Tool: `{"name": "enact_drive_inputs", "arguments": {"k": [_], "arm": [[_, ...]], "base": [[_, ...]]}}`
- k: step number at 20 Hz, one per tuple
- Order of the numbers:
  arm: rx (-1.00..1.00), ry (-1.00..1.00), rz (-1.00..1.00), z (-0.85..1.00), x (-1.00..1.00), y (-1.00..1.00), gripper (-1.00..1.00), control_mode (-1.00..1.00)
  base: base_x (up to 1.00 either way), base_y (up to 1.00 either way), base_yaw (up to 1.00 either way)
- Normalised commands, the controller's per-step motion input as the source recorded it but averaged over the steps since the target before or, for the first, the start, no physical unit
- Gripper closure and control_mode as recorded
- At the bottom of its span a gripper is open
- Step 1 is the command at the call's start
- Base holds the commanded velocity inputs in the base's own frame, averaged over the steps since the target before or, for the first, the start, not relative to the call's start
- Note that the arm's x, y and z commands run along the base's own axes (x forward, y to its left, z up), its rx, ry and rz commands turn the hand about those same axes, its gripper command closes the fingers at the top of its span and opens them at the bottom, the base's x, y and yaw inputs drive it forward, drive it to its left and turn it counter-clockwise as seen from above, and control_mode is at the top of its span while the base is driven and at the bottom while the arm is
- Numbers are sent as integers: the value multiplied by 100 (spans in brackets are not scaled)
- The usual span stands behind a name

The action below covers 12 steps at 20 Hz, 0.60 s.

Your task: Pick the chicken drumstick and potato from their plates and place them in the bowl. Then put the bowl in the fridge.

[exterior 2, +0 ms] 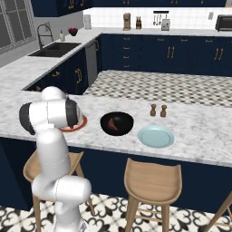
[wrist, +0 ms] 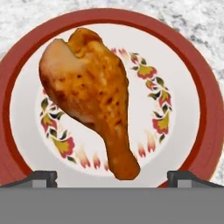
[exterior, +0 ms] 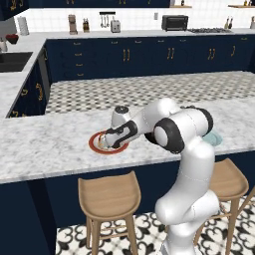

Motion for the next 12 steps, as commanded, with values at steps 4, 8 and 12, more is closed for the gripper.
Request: {"name": "enact_drive_inputs", "arguments": {"k": [4,8,12], "arm": [[3,0,-3,-32,10,0,-100,-100],[0,0,0,-9,33,4,-100,-100],[0,0,0,0,18,9,-100,-100]], "base": [[0,0,0],[0,0,0],[0,0,0]]}}
